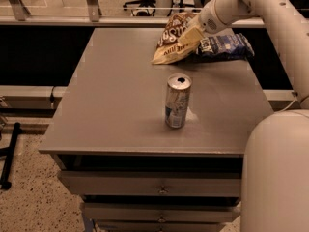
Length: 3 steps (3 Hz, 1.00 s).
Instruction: Move brown chip bag near blue chip bag
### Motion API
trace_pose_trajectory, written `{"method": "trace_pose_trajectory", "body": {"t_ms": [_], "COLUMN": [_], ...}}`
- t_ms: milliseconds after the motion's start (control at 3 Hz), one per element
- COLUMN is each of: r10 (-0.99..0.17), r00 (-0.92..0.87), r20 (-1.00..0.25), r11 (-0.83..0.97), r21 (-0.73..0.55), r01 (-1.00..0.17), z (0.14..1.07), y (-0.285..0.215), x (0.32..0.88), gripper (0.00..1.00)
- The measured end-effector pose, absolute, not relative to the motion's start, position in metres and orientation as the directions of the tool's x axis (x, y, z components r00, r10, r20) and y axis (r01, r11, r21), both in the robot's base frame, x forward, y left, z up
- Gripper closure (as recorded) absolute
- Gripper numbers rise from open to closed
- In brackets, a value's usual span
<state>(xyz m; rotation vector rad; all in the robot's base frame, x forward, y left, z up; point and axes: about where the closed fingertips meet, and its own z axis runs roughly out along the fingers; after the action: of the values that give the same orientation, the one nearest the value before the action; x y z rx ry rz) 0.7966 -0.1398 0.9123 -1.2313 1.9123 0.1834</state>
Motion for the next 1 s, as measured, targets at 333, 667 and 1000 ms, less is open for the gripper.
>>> {"method": "trace_pose_trajectory", "body": {"t_ms": [333,667,1000], "r10": [-0.686,-0.685,-0.669], "r00": [-0.171,-0.185,-0.171], "r20": [-0.707,-0.704,-0.724], "r11": [0.516,0.533,0.573], "r21": [-0.306,-0.311,-0.355], "r01": [-0.800,-0.787,-0.739], "z": [0.920,0.920,0.936], "y": [-0.152,-0.171,-0.221], "x": [0.781,0.765,0.718], "gripper": [0.00,0.00,0.00]}}
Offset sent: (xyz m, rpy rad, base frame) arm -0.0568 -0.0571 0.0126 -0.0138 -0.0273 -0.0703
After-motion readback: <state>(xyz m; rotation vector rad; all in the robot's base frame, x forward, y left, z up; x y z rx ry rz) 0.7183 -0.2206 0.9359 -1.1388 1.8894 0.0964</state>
